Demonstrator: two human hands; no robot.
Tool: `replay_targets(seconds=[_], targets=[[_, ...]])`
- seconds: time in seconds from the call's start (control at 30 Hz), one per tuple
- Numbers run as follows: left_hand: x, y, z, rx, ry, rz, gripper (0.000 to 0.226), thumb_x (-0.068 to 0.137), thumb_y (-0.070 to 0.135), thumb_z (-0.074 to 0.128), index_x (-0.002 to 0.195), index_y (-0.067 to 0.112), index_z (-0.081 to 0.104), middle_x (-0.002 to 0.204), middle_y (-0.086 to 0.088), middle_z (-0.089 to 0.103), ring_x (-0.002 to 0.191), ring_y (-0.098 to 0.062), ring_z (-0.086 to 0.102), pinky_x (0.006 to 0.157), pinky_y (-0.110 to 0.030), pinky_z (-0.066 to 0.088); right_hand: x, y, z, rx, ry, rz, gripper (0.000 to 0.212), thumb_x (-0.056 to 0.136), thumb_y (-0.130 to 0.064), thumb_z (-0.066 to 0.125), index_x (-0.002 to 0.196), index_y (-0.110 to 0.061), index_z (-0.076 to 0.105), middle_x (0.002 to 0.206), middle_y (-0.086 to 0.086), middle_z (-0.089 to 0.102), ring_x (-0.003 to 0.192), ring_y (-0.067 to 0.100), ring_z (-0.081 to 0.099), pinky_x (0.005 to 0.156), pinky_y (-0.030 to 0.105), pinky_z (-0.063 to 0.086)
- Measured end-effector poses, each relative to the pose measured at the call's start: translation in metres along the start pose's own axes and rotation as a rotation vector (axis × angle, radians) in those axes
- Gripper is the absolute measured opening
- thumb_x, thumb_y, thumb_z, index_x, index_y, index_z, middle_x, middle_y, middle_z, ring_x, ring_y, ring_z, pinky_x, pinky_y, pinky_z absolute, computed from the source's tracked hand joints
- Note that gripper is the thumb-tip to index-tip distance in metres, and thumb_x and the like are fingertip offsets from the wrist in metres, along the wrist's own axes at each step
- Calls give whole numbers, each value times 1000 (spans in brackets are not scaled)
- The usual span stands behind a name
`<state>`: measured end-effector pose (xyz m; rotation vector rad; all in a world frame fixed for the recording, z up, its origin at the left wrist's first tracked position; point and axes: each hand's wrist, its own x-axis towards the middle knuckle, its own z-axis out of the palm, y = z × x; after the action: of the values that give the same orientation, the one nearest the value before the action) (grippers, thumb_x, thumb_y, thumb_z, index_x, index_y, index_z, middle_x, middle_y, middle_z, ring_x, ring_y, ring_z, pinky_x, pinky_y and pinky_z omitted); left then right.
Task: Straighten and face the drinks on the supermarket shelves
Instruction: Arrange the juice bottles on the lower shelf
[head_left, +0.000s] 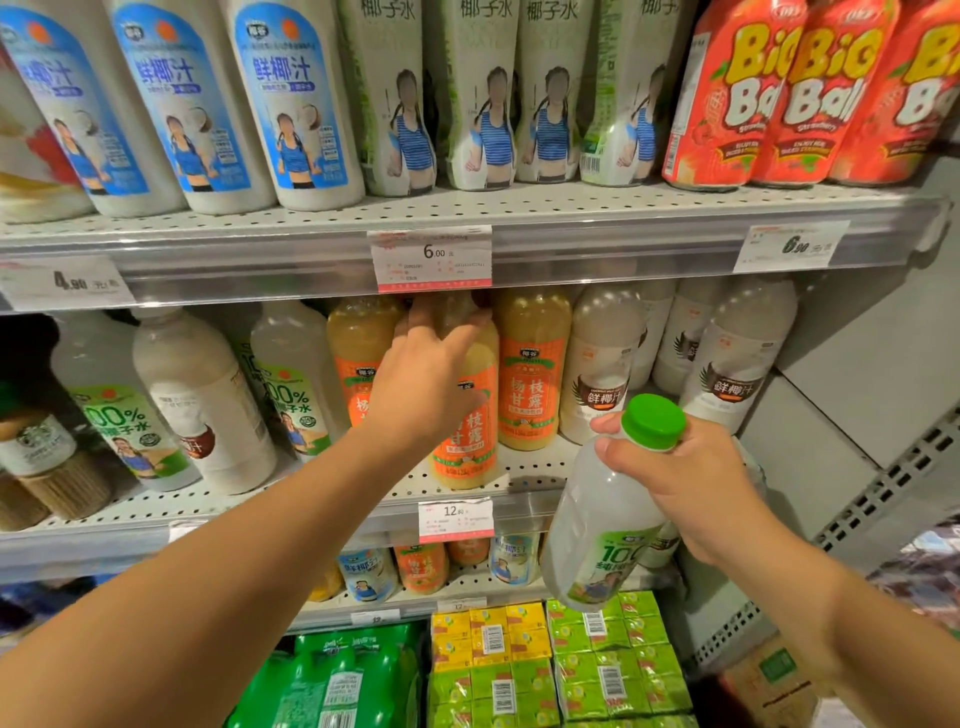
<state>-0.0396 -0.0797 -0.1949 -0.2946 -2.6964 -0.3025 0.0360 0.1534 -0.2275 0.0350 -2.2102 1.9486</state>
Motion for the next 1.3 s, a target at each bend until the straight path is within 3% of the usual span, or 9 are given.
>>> replay_targets(seconds=[0.13, 0.33, 0.6, 0.7, 0.83, 0.97, 1.03, 1.17, 1.3], targets=[[8, -2, -3, 166, -8, -5, 60, 74, 48, 76, 122, 24, 49, 98, -13, 59, 91, -38, 58, 66, -37, 36, 0, 0, 1, -29, 2, 11, 27, 56, -38, 79, 82, -31, 77, 85, -6, 76, 83, 10, 70, 80, 32, 53], [24, -3, 5, 244, -89, -43, 45, 79, 52, 70, 114, 25, 60, 119, -5, 61, 112, -30, 55, 72, -34, 39, -1, -3, 4, -45, 2, 26, 19, 65, -27, 83, 81, -34, 77, 82, -9, 75, 79, 4, 68, 75, 28, 49], [33, -6, 16, 314, -5, -4, 74, 71, 53, 77, 131, 37, 38, 134, -10, 49, 122, -36, 45, 87, -47, 47, -7, -8, 5, -46, -6, 50, 15, 68, -18, 83, 78, -29, 77, 82, -9, 75, 78, 3, 69, 69, 20, 47], [23, 0, 16, 262, -25, -41, 43, 82, 51, 66, 115, 26, 52, 115, -10, 63, 107, -35, 56, 80, -43, 44, -11, -8, 6, -55, -12, 66, 15, 68, -20, 83, 79, -28, 77, 80, -9, 75, 75, 3, 69, 66, 19, 48], [-41, 11, 19, -150, 157, 171, 49, 90, 36, 59, 134, 17, 47, 131, -13, 50, 125, -28, 39, 103, -43, 33, -13, -11, 15, -12, -24, 97, 14, 67, -17, 84, 77, -23, 76, 74, -4, 74, 67, 4, 65, 64, 23, 49], [-118, 22, 8, -935, -260, -100, 47, 86, 53, 52, 129, 57, 35, 131, 40, 37, 125, 14, 34, 97, -16, 34, -17, -18, 41, 59, -39, 124, 15, 67, -15, 82, 77, -22, 75, 76, 0, 74, 68, 9, 66, 67, 30, 51], [-138, 21, 6, -1138, -345, -204, 61, 81, 52, 61, 132, 60, 29, 134, 38, 35, 127, 9, 36, 99, -17, 37, -21, -24, 60, 88, -75, 137, 16, 66, -13, 82, 77, -20, 75, 75, 1, 74, 66, 13, 67, 60, 29, 51], [-164, -2, -4, -1169, -301, -157, 84, 73, 35, 80, 134, 56, 26, 133, 17, 50, 120, -1, 51, 99, -24, 45, -31, -36, 118, 107, -132, 187, 15, 64, -8, 81, 74, -16, 72, 71, 4, 72, 64, 21, 68, 61, 33, 51], [-178, -46, -20, -987, -119, -237, 86, 60, 47, 83, 129, 49, 31, 117, 16, 58, 105, 0, 58, 87, -30, 52, -47, -49, 189, 190, -148, 301, 25, 63, -3, 81, 82, -15, 69, 68, 6, 71, 60, 23, 69, 56, 33, 54]])
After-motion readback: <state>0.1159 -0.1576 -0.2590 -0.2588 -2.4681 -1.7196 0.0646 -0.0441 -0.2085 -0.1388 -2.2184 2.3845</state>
